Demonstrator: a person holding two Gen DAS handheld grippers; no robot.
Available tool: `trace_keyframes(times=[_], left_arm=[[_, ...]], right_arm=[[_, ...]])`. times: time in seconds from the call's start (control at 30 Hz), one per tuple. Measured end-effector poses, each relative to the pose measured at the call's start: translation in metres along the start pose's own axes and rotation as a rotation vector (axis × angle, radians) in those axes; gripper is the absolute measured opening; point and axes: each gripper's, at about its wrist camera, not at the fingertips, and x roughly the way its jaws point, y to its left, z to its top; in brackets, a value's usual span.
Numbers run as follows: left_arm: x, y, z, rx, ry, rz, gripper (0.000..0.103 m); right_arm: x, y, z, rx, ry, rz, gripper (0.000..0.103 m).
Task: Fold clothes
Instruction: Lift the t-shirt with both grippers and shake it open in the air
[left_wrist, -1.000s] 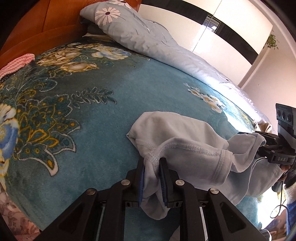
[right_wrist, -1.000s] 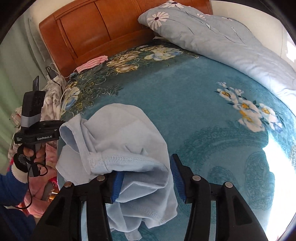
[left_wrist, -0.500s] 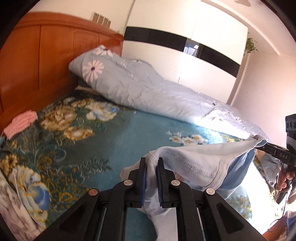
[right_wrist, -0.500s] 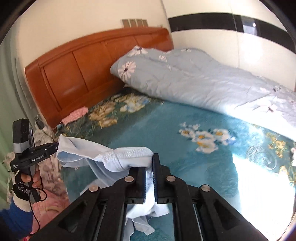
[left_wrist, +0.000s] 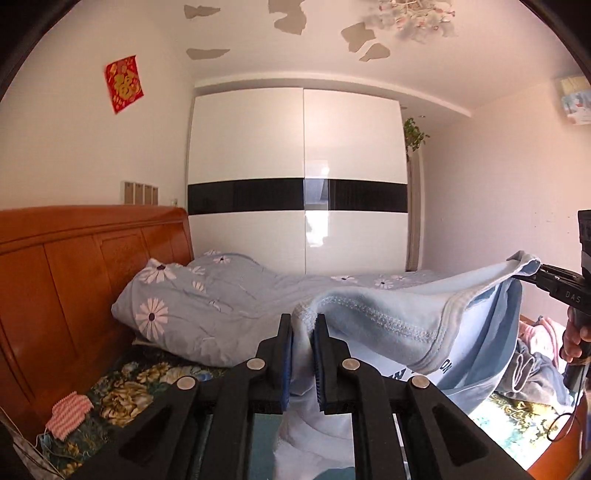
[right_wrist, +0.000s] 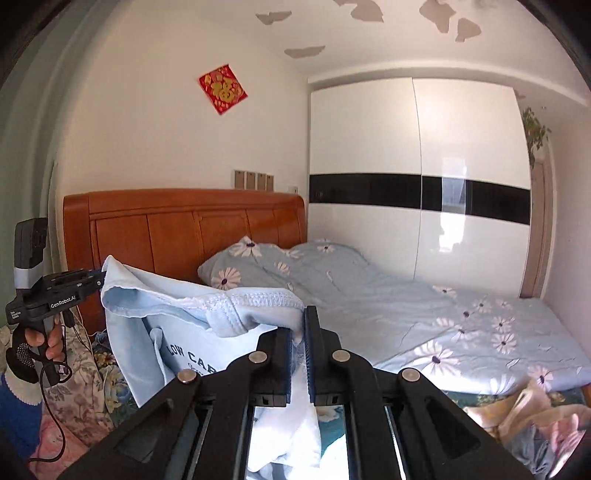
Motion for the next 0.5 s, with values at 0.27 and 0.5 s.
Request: trace_keyframes(times=[0.27, 0.5], left_arm=[[-0.010, -0.023, 0.023, 0.102, -0.026, -0.015, 0.012], [-0.039, -0.042, 0.002, 0.206, -0.042, -0.025, 0.013]], right_arm=[[-0.051, 0.013, 0.027, -0.087, -0.073, -0.087, 0.006], [-0.072, 0.019, 0.019, -0.142, -0.073, -0.086, 0.006]])
